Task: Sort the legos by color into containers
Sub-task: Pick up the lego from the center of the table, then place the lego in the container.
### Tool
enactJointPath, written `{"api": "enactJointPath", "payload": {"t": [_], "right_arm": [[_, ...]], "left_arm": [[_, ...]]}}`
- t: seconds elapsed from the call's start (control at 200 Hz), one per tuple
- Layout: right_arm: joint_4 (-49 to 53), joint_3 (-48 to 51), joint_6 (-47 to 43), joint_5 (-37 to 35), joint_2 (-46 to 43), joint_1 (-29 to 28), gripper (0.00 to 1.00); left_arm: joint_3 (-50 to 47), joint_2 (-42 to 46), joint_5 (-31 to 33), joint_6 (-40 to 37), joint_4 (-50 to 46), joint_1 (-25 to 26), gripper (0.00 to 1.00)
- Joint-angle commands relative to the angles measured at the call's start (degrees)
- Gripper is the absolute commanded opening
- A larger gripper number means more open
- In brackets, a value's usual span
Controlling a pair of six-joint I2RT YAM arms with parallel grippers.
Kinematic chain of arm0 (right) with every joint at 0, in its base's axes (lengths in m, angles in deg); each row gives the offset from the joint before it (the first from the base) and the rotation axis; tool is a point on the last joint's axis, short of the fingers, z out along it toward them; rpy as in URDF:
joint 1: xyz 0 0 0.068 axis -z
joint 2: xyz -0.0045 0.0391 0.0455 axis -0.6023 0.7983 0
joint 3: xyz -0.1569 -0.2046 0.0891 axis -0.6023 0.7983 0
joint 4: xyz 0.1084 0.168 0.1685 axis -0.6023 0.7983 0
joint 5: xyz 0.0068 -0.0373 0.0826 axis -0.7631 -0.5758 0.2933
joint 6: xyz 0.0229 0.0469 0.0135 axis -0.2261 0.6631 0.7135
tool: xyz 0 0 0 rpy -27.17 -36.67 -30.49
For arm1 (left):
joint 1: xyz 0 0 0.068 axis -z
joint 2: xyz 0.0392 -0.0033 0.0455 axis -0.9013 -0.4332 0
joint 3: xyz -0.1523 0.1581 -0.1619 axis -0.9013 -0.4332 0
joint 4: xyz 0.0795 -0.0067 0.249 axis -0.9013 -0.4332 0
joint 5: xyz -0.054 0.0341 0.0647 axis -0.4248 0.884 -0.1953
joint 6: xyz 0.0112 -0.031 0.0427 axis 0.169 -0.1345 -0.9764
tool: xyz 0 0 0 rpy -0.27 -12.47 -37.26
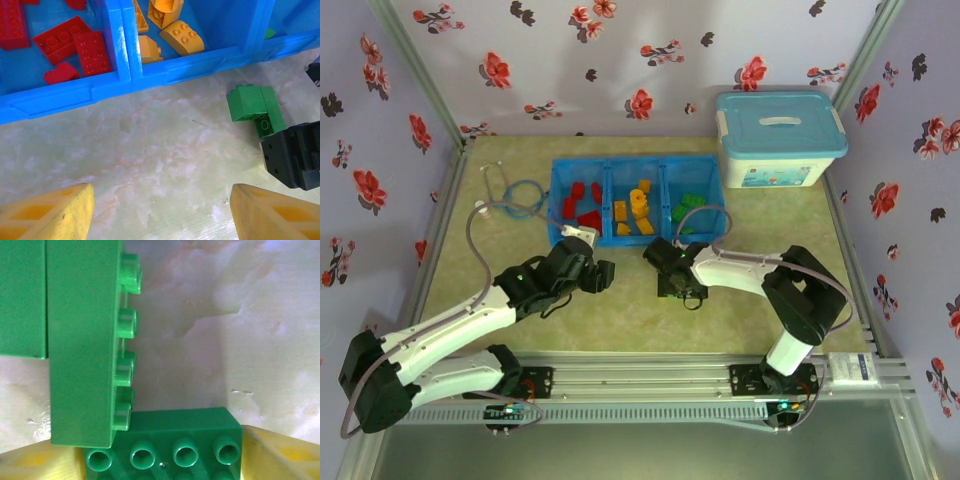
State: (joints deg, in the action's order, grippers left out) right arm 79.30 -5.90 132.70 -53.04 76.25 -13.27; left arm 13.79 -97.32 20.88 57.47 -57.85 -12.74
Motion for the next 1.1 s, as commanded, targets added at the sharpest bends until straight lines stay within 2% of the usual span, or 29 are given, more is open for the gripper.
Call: {"api": "enactJointPath", "payload": {"t": [0.0, 0.05, 0.21, 0.51, 0.795, 1.095], "right_arm": [[0.92, -0.94, -0.3, -0.02, 0.31, -0.43, 0.65], [1.36, -0.92, -0.34, -0.07, 0.04, -0.64, 0.6], [3.26, -0.76, 0.66, -1.99, -2.7, -1.54, 0.56], [10.52, -2.43, -0.13, -7.5, -12.31, -0.84, 0.55], [11.58, -11.1, -7.82, -5.08, -15.86, 9.31, 0.57], [16.25, -28.29, -16.43, -0.9, -4.36, 18.6, 0.59]], "left_arm": [[-0.86, 0.92, 1.41, 0.69, 0.03, -0.32, 0.72], [-0.77, 0.95, 1.48, 0.67, -0.05, -0.36, 0.72], [-0.86, 0.83, 1.48, 0.6, -0.13, -0.35, 0.72], [-2.75, 1.75, 1.39, 1.07, -2.07, -0.02, 0.71], [-8.88, 3.8, 1.59, 5.95, -0.99, 2.45, 0.7], [-12.05, 4.51, 6.01, 10.31, -3.16, 8.38, 0.7]]}}
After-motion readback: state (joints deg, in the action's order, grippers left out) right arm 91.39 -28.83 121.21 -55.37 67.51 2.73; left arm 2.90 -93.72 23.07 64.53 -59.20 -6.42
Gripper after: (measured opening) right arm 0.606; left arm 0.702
